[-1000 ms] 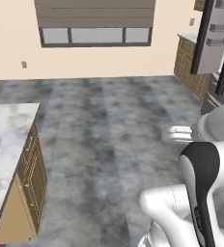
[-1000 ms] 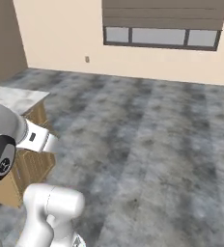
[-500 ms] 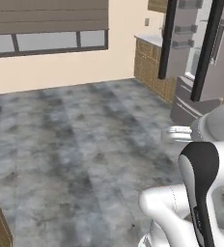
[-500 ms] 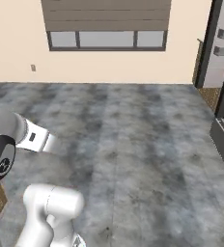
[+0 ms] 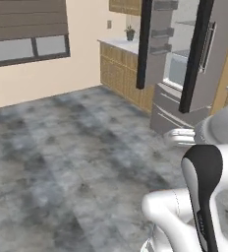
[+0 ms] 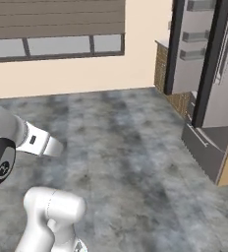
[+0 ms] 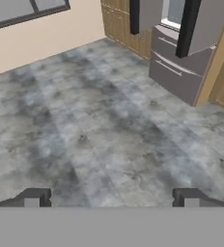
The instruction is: Grab the garlic and lime from the fridge, place them in the blender, close the lid, and turn on the blender to create a marinade.
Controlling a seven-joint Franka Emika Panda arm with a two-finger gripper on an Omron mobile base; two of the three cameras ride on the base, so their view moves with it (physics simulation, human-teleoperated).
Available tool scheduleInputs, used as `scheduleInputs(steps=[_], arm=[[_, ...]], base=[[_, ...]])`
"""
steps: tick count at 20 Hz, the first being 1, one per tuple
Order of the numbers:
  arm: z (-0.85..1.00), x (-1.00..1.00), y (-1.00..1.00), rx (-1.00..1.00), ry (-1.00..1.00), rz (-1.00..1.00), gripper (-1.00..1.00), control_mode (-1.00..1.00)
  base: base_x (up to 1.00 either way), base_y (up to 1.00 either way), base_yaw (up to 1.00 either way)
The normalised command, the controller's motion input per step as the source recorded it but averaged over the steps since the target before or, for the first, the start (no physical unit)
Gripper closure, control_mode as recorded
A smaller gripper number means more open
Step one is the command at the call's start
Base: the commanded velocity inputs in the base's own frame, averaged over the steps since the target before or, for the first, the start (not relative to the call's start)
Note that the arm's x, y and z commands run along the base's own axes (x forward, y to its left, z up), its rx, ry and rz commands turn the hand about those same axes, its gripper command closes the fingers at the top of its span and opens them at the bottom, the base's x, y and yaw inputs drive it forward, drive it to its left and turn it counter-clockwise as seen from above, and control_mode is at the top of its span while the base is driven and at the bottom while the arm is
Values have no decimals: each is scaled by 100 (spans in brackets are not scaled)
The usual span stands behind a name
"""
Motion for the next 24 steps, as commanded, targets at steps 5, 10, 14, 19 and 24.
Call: scheduleInputs(steps=[5,10,14,19,24], arm=[[0,0,0,0,0,0,-100,100],[0,0,0,0,0,0,-100,100],[0,0,0,0,0,0,-100,100],[0,0,0,0,0,0,-100,100],[0,0,0,0,0,0,-100,100]], base=[[100,3,-44],[100,13,-43],[100,39,-42],[100,68,-41],[100,77,-44]])
